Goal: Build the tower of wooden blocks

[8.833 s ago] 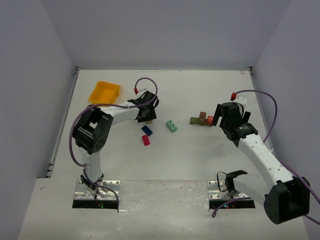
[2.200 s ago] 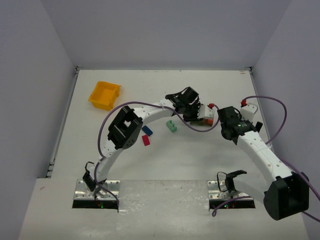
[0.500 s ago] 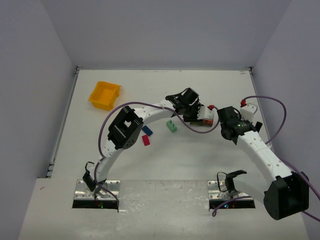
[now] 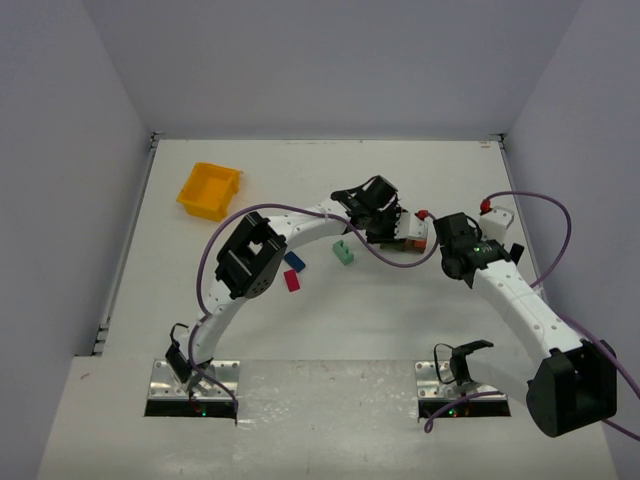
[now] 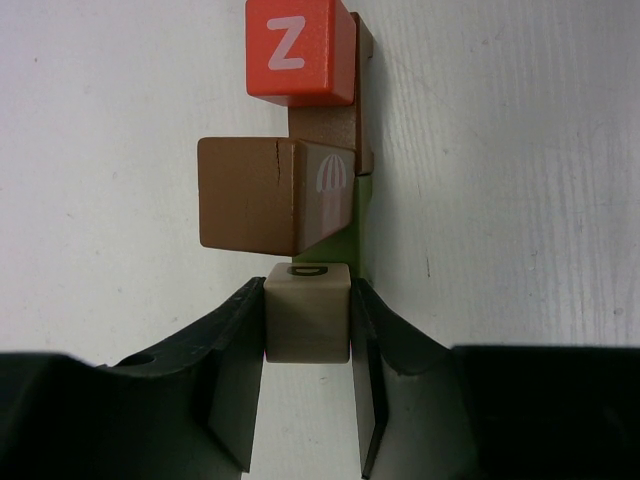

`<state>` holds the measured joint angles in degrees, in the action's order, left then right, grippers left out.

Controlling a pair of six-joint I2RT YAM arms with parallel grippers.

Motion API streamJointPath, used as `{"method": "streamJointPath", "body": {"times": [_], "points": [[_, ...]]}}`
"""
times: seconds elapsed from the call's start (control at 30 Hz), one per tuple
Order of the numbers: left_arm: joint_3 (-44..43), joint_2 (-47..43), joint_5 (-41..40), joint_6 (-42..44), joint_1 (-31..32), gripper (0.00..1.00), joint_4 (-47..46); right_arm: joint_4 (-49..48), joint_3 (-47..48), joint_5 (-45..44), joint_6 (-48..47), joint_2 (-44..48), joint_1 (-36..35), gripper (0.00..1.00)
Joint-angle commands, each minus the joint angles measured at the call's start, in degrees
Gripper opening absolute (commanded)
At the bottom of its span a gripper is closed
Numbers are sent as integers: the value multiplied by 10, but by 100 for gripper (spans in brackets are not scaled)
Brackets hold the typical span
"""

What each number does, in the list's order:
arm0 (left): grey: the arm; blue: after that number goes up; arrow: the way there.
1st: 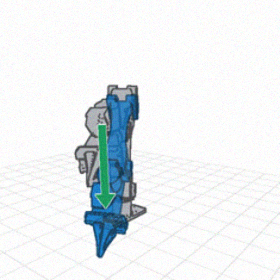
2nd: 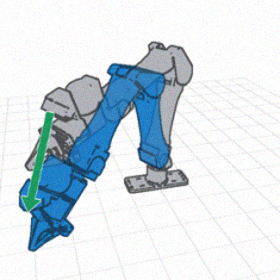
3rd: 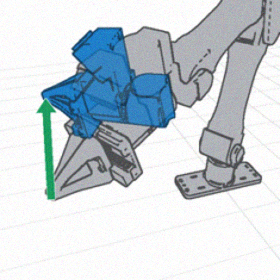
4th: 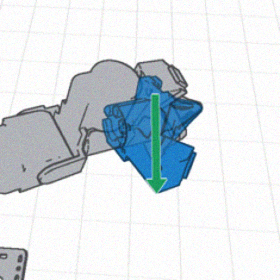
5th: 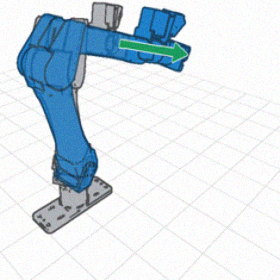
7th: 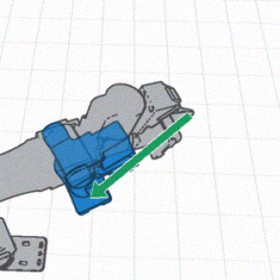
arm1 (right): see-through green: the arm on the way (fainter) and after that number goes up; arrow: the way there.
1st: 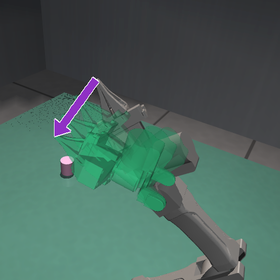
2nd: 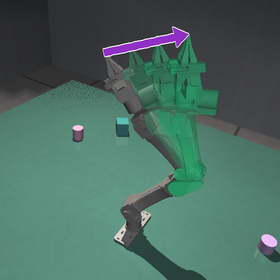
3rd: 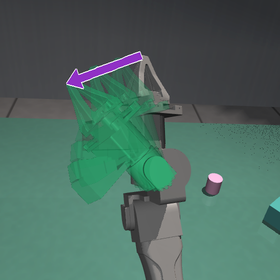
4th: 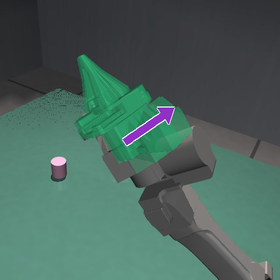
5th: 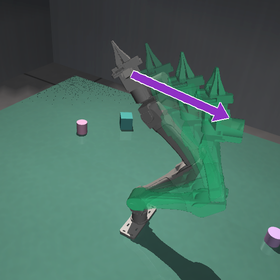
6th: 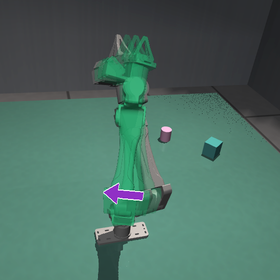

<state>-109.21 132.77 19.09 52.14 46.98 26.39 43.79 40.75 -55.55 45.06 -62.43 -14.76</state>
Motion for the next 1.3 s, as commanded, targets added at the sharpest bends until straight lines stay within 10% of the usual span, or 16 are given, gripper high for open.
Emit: {"method": "streamJointPath", "body": {"times": [0.0, 1.1, 1.27], "points": [[1, -11, 12, -4, 10, 32, 3, 0, 22, -28, 8, 1, -2, 99], [-4, -8, 9, -19, 12, 31, -10, -1, 22, -25, 7, -1, -2, 99], [-2, -8, 7, -18, 13, 44, -11, -1, 23, -26, 6, -1, -2, 99]]}}
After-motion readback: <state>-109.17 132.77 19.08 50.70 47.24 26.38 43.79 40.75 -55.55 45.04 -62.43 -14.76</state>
